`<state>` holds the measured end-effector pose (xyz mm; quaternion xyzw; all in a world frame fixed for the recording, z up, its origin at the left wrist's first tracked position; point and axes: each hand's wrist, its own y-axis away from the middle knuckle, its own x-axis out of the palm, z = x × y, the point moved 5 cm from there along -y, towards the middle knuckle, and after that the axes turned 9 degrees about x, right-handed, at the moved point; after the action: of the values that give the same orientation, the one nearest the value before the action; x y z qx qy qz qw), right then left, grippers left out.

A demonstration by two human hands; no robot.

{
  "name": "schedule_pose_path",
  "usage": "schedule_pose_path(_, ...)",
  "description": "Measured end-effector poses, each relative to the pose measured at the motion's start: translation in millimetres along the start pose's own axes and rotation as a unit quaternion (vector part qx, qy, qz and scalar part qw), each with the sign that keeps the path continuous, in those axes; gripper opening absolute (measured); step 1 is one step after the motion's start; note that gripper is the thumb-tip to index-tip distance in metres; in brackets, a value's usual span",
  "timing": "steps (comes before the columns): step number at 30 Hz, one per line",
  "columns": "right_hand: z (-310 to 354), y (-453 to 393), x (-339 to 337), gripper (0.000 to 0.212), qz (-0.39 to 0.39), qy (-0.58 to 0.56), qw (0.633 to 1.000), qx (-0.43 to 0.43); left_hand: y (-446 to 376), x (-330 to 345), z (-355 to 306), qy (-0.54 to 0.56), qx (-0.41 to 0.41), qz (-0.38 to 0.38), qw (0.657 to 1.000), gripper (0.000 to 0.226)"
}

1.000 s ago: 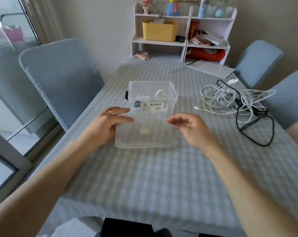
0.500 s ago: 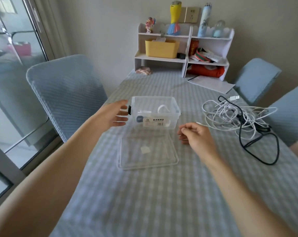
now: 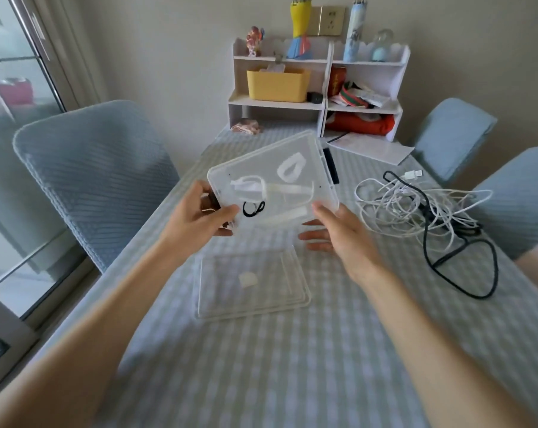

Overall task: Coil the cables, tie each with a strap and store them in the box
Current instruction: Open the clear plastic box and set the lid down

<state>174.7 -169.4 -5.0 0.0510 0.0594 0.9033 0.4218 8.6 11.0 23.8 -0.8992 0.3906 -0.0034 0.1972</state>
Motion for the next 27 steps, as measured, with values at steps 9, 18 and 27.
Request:
schedule_pose_path(9,-3.8,3.7,3.1,0.010,-0.041,0.121,0.990,-0.057,24.5,-23.9,8.6,-0.058,-0.005,-0.007,0.998,0.026)
schedule_pose_path(18,-20.0,8.3,2.1,0.026,-0.050,0.227,0.970,-0.070,35.3,-32.8,4.0,-0.184,0.125,-0.082,0.972,0.024)
schedule_pose_path(27,-12.2,25.4,20.6,0.048,-0.046,0.343,0.920,-0.182,72.1,-41.8,-8.2,-0.295,0.303,-0.125,0.897,0.016)
